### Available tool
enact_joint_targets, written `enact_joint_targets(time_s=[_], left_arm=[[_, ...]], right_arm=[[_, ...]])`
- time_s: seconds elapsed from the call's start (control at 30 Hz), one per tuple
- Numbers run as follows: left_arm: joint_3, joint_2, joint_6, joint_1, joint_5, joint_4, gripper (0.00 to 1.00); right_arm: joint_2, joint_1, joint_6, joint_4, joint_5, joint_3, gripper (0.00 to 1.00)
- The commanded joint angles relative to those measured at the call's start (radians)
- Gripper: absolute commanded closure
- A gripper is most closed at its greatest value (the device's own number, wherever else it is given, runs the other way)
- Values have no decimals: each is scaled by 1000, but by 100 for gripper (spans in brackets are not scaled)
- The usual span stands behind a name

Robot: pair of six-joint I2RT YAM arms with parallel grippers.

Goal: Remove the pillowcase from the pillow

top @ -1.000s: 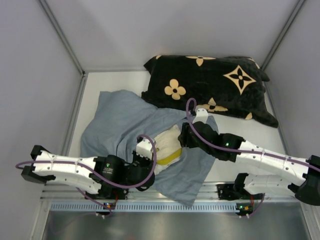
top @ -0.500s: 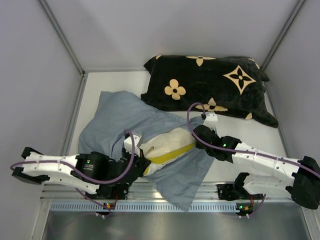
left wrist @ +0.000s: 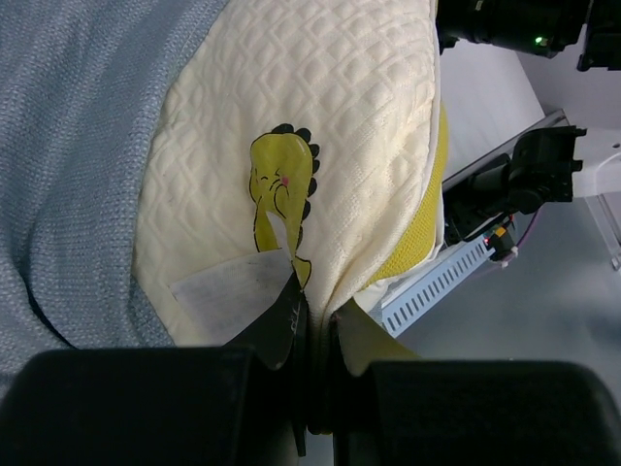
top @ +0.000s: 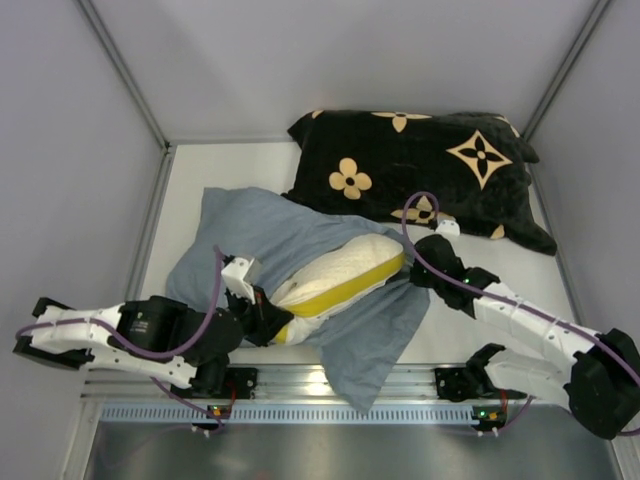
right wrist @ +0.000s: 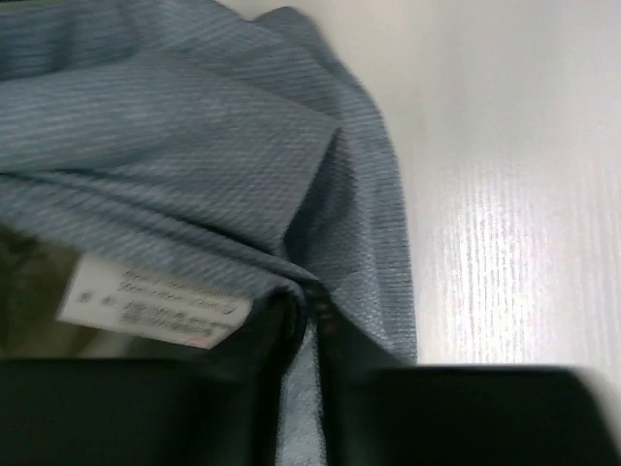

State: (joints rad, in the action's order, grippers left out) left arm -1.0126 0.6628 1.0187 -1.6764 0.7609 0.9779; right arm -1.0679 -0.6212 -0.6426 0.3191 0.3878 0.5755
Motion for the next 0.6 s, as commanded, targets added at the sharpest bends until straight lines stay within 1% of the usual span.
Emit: enact_joint_targets(time_s=[0.0, 0.03, 0.07, 0.1, 0.13, 0.17, 0.2, 0.27, 0.33, 0.4, 0.43, 0.47, 0.53, 0.57], left_arm=[[-44, 52, 3, -5, 41, -59, 100], [-44, 82, 4, -5, 44, -62, 100], [-43, 99, -6, -5, 46, -82, 100], [-43, 115, -17, -5, 43, -102, 100], [-40, 142, -35, -5, 37, -128, 100], [-37, 155, -79, -5, 19, -192, 100], [-34, 179, -104, -3, 6, -226, 100], [-34, 210, -161, -3, -9, -280, 100], [-41, 259, -190, -3, -17, -326, 100], [-52, 305, -244, 1, -31, -364, 100], [-52, 317, -244, 1, -37, -378, 100], [-55, 331, -267, 9, -46, -393, 100], [-60, 363, -281, 20, -66, -427, 100], [-61, 373, -299, 30, -72, -441, 100]], right_arm=[[91, 26, 74, -63, -93, 0, 76], [153, 26, 73, -55, -107, 0, 60], [186, 26, 73, -42, -118, 0, 39], [219, 26, 72, -28, -145, 0, 32], [279, 26, 67, 15, -153, 4, 20], [305, 28, 54, 44, -156, 6, 1], [350, 31, 13, 73, -159, 12, 0], [384, 38, -9, 162, -196, 17, 0], [425, 44, -38, 204, -312, 12, 1], [463, 48, -115, 212, -503, -12, 1], [480, 48, -115, 212, -504, -22, 1], [497, 48, -173, 210, -571, -48, 1], [563, 46, -235, 190, -636, -80, 1], [583, 48, -299, 146, -705, -100, 1]])
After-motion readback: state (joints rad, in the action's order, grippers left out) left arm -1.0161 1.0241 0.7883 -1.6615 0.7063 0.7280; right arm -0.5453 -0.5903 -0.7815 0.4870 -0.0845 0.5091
